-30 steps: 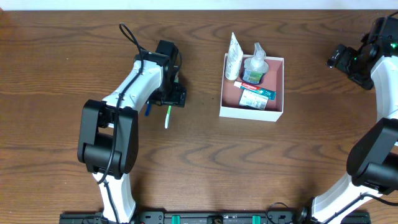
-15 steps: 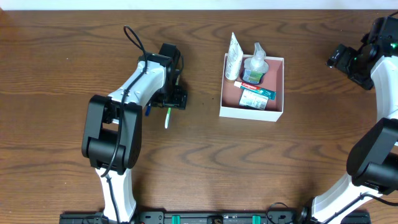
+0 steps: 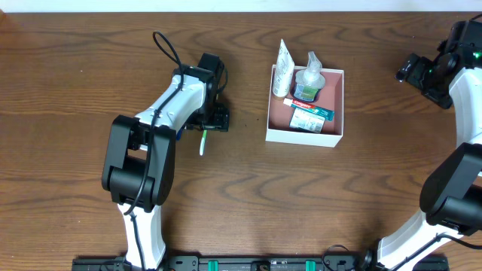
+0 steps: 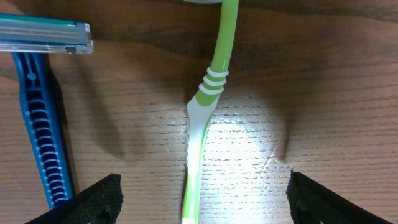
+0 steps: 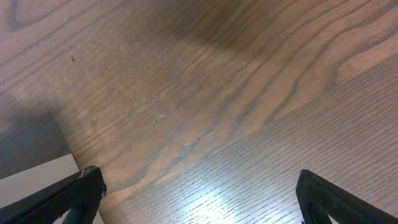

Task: Pack container
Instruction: 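Lower left gripper and grasp the toothbrush handle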

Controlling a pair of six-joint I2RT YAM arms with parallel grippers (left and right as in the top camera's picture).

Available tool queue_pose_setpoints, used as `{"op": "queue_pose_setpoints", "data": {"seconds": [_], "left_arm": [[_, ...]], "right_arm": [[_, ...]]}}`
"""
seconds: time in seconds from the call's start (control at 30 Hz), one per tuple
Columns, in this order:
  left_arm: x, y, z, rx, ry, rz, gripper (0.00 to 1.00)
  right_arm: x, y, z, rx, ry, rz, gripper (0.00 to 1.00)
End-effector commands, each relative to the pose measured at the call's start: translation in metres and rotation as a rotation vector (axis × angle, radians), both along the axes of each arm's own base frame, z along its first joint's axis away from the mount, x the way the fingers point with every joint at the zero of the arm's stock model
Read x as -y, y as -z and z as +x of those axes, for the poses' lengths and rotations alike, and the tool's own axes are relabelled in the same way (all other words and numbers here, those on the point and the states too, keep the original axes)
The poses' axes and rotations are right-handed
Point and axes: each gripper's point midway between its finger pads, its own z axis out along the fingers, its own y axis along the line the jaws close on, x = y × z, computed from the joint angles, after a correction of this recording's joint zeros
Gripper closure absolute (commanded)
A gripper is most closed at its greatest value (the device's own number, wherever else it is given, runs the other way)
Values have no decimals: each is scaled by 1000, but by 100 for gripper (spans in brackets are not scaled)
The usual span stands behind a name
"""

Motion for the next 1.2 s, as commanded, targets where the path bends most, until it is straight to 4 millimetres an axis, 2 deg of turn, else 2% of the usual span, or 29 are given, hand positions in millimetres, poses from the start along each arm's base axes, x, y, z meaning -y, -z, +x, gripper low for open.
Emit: {"op": "queue_pose_setpoints", "data": {"seconds": [0.0,0.13,0.83,0.9,1.0,1.17], "left_arm": [[-5,7,-4,-18,-33,22,16],[-5,8,-5,-21,-35,23,19],[-5,20,-13,-33,-32,19,20],[-5,20,-13,-33,-32,19,29],[-5,20,-13,-33,-31,19,51],[-5,20,-13,-32,-31,19,73]], "right_arm": [[-1,2,-1,-6,8,3,1],[-1,2,-1,-6,8,3,1],[-1,2,-1,-6,8,3,1],[-1,2,-1,-6,8,3,1],[-1,2,-1,-6,8,3,1],[-1,2,-1,-6,8,3,1]]}}
